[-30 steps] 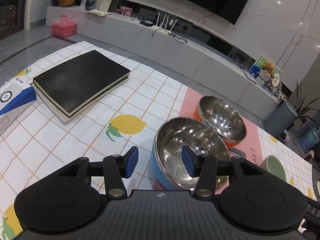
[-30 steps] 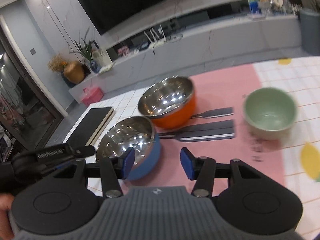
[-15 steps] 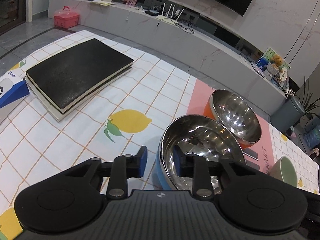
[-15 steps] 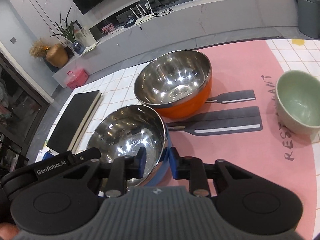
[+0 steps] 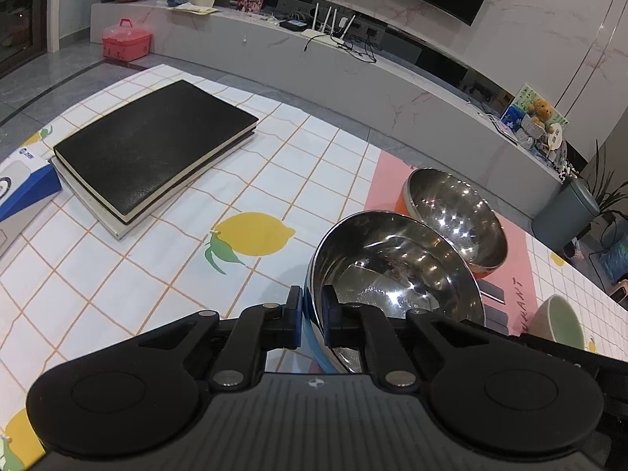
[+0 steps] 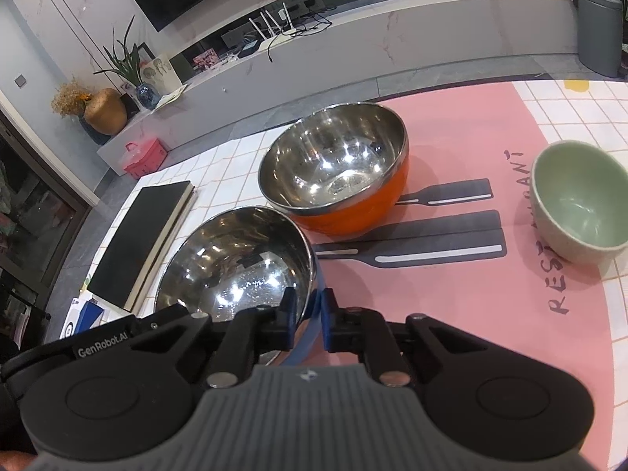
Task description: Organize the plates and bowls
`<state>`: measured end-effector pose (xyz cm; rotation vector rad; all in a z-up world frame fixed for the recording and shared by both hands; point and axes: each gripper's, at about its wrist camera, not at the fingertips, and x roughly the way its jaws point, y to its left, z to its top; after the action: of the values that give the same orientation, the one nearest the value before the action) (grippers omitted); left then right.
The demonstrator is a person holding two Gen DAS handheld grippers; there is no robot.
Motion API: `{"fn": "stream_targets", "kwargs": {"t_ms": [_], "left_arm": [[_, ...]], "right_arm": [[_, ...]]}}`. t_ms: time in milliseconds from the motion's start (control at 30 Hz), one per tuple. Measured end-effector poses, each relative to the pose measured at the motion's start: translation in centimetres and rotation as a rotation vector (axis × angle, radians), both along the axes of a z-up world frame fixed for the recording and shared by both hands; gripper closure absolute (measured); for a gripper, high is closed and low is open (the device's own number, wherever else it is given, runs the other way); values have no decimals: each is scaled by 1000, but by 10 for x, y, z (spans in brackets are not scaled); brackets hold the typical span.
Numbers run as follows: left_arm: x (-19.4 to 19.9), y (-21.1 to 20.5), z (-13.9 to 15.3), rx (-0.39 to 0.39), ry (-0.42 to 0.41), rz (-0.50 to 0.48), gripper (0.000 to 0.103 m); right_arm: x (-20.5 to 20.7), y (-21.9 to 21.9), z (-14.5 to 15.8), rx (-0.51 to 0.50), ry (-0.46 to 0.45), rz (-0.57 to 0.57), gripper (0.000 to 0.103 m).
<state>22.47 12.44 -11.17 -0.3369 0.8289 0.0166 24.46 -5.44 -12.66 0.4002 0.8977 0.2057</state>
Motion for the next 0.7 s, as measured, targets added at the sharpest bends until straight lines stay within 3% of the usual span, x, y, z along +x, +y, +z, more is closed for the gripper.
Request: {"fn": "stream_targets", "kwargs": {"t_ms": [333, 700], "left_arm": [[-38, -26, 27, -11, 5, -30, 93], [-102, -106, 29, -52, 69, -190, 93]], "right_arm": [[-46, -35, 23, 36, -5, -21, 93], [-149, -132, 30, 92, 44, -139, 92]]}}
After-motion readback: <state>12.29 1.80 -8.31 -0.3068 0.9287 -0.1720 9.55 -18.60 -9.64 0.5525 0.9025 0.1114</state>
